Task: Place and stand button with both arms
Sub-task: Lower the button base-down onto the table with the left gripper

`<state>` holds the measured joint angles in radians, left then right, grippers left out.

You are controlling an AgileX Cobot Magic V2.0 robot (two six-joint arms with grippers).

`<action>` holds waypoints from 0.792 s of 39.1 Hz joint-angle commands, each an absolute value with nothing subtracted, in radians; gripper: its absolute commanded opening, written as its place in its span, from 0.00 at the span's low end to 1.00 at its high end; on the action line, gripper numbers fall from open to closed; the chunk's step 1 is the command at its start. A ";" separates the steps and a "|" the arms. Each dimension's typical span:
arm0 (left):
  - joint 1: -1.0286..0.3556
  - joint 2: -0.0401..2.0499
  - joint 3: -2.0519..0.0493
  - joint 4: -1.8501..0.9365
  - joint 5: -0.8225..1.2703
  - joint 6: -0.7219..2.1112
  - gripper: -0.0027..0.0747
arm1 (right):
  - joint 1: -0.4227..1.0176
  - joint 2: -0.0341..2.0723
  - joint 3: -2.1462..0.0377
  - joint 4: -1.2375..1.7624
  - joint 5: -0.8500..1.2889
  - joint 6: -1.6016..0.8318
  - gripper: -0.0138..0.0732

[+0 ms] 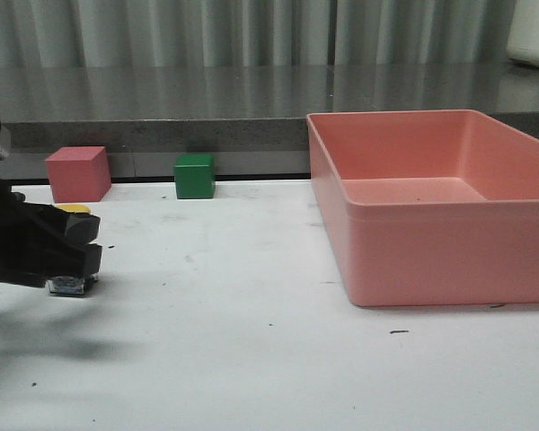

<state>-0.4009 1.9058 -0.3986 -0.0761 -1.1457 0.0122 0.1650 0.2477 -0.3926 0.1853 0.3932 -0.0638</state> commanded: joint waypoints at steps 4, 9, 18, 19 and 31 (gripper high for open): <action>-0.406 1.874 -0.414 -0.089 -1.322 0.011 0.31 | 0.159 0.257 -0.419 0.179 0.307 -0.068 0.08; -0.406 1.874 -0.414 -0.089 -1.322 0.011 0.31 | 0.159 0.257 -0.419 0.179 0.307 -0.068 0.08; -0.406 1.874 -0.414 -0.089 -1.322 0.011 0.31 | 0.159 0.257 -0.419 0.179 0.307 -0.068 0.08; -0.406 1.874 -0.414 -0.089 -1.323 0.011 0.31 | 0.159 0.257 -0.419 0.179 0.307 -0.068 0.08; -0.406 1.874 -0.414 -0.089 -1.326 0.011 0.58 | 0.159 0.257 -0.419 0.179 0.307 -0.068 0.08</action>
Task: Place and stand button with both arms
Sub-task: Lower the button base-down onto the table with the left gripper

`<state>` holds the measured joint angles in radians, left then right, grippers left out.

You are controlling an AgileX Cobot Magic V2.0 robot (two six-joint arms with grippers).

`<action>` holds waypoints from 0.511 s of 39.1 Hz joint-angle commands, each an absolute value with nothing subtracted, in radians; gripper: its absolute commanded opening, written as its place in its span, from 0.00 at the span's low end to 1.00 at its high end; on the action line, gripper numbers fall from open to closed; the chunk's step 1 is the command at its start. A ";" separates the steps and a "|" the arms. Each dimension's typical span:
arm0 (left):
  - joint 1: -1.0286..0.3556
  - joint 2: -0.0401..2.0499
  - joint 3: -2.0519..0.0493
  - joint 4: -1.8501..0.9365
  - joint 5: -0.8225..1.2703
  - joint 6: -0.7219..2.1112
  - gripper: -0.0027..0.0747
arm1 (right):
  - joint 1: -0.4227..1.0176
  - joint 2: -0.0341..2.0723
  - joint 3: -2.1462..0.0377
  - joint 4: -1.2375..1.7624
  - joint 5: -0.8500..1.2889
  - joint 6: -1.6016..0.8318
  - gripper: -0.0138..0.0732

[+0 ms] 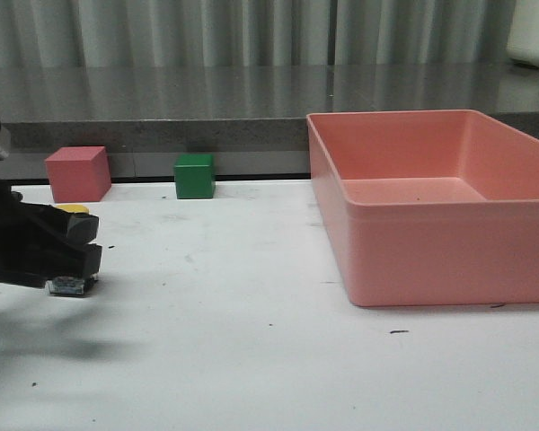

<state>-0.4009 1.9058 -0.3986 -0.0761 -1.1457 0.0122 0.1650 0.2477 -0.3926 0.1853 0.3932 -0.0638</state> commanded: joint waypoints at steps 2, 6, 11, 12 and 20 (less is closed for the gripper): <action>-0.406 1.874 -0.412 -0.099 -1.326 0.011 0.63 | 0.159 0.257 -0.419 0.179 0.307 -0.068 0.08; -0.406 1.874 -0.407 -0.106 -1.330 0.011 0.66 | 0.159 0.257 -0.419 0.179 0.307 -0.068 0.08; -0.406 1.874 -0.386 -0.106 -1.359 0.011 0.66 | 0.159 0.257 -0.419 0.179 0.307 -0.068 0.08; -0.406 1.874 -0.381 -0.106 -1.366 0.011 0.66 | 0.159 0.257 -0.419 0.179 0.307 -0.068 0.08; -0.406 1.871 -0.374 -0.106 -1.369 0.011 0.66 | 0.159 0.257 -0.419 0.179 0.307 -0.068 0.08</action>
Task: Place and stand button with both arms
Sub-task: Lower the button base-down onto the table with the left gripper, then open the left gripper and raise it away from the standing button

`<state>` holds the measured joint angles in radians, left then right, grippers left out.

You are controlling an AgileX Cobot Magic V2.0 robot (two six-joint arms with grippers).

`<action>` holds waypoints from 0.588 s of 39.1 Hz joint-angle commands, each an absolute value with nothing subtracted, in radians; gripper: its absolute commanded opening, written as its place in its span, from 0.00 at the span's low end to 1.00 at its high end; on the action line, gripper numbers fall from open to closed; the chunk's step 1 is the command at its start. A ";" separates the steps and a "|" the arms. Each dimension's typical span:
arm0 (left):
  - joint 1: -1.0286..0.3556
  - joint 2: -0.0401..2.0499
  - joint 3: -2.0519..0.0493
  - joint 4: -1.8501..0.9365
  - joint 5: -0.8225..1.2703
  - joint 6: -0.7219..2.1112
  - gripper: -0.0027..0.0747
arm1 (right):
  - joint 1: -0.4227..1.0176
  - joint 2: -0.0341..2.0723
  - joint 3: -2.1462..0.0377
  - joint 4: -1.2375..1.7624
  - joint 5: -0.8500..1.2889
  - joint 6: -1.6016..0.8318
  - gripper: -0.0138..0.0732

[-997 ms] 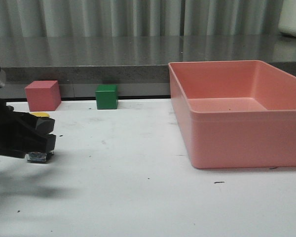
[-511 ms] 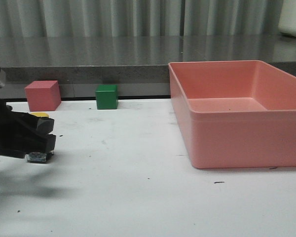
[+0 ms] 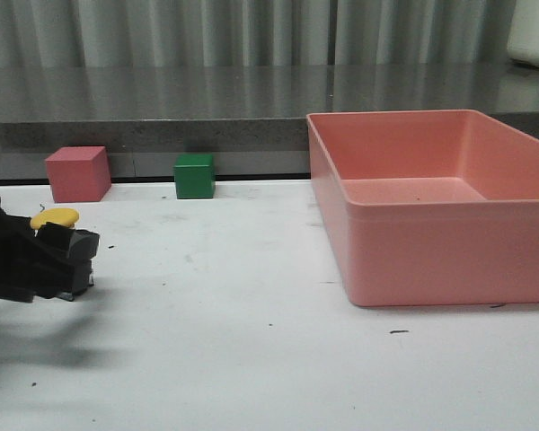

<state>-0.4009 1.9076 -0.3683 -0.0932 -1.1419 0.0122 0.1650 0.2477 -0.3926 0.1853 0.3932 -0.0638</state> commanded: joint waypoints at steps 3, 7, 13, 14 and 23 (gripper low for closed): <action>-0.406 1.869 -0.374 -0.106 -1.369 0.011 0.66 | 0.159 0.257 -0.419 0.179 0.307 -0.068 0.08; -0.406 1.861 -0.374 -0.106 -1.367 0.011 0.66 | 0.159 0.257 -0.419 0.179 0.307 -0.068 0.08; -0.406 1.829 -0.374 -0.106 -1.365 0.011 0.66 | 0.159 0.257 -0.419 0.179 0.307 -0.068 0.08; -0.406 1.822 -0.374 -0.106 -1.363 0.011 0.66 | 0.159 0.257 -0.419 0.179 0.307 -0.068 0.08; -0.406 1.751 -0.377 -0.106 -1.308 0.011 0.66 | 0.159 0.257 -0.419 0.179 0.307 -0.068 0.08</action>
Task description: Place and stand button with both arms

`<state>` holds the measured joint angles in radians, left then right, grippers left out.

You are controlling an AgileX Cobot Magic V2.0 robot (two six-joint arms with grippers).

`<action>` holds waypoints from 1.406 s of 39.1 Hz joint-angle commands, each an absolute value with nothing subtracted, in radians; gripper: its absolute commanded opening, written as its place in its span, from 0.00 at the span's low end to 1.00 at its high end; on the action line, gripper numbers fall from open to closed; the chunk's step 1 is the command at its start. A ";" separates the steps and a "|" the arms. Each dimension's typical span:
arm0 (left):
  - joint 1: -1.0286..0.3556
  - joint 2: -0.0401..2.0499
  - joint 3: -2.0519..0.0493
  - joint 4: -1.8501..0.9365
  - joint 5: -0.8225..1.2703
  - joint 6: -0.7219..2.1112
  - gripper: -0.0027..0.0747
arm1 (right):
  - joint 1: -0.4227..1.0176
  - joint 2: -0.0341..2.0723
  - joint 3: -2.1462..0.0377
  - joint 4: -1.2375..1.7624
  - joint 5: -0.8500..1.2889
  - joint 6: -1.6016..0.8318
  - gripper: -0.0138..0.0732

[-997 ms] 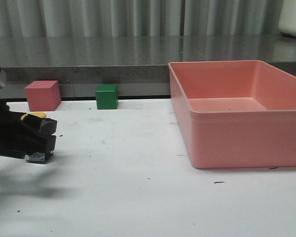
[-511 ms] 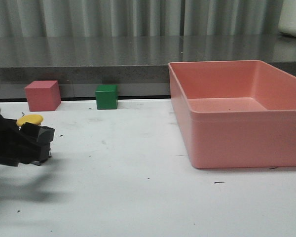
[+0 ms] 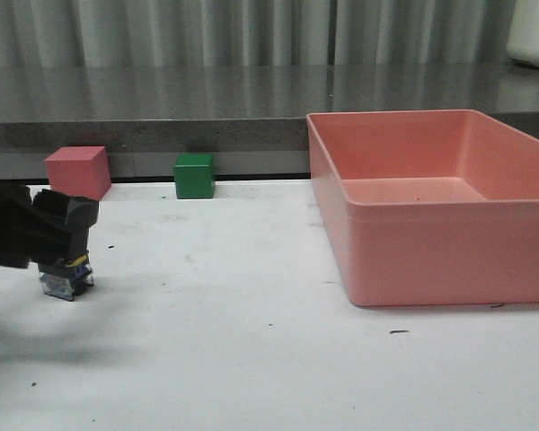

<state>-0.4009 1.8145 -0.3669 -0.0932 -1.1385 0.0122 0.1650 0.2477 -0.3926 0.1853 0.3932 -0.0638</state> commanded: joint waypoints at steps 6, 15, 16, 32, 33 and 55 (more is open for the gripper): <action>-0.406 1.700 -0.377 -0.106 -1.293 0.011 0.66 | 0.159 0.257 -0.419 0.179 0.307 -0.068 0.08; -0.406 1.556 -0.377 -0.108 -1.160 0.011 0.66 | 0.159 0.257 -0.419 0.179 0.307 -0.068 0.08; -0.406 1.541 -0.377 -0.108 -1.140 0.011 0.66 | 0.159 0.257 -0.419 0.179 0.307 -0.068 0.08; -0.406 1.216 -0.441 -0.183 -0.759 0.000 0.66 | 0.159 0.257 -0.419 0.179 0.307 -0.068 0.08; -0.406 1.201 -0.444 -0.183 -0.736 0.000 0.66 | 0.159 0.257 -0.419 0.179 0.307 -0.068 0.08; -0.406 0.886 -0.582 -0.183 -0.069 0.000 0.66 | 0.159 0.257 -0.419 0.179 0.307 -0.068 0.08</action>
<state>-0.4009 0.9295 -0.5330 -0.1806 -0.0609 0.0103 0.1650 0.2477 -0.3926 0.1853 0.3932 -0.0638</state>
